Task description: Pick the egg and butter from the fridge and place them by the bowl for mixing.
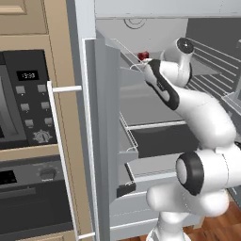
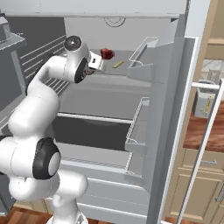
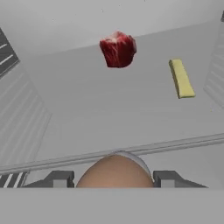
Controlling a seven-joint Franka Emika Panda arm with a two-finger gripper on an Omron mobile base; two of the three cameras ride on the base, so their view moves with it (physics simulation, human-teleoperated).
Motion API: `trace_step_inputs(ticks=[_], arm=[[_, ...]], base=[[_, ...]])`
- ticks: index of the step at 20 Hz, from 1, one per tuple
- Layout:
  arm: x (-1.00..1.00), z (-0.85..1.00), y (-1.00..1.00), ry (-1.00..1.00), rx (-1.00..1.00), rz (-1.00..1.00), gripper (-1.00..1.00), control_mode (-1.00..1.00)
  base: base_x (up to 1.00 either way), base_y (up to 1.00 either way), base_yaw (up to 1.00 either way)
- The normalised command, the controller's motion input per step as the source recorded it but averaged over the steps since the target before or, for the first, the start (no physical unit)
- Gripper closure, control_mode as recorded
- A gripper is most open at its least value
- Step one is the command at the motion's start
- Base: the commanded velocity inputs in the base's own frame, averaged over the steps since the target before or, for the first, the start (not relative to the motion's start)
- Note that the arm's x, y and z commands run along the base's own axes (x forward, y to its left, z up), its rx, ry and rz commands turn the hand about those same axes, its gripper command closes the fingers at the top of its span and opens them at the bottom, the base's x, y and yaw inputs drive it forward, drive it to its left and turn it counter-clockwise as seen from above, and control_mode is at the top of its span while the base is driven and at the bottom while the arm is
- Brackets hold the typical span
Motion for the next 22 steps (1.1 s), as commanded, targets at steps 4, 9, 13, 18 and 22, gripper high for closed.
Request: trace_step_inputs(ticks=[4,9,13,18,22], arm=[[-0.80,0.01,0.00,0.00,0.00,0.00,1.00,-1.00],[-0.81,-0.05,0.01,0.00,-0.01,0.00,1.00,-1.00],[-0.75,-0.16,0.02,0.03,-0.05,0.00,1.00,-1.00],[-0.66,-0.21,0.05,0.13,-0.05,0.00,1.00,-1.00],[-0.42,-0.27,0.05,0.29,-0.02,0.00,1.00,-1.00]], base=[[0.00,0.00,0.00],[0.00,0.00,0.00],[0.00,0.00,0.00],[0.00,0.00,0.00],[0.00,0.00,0.00]])
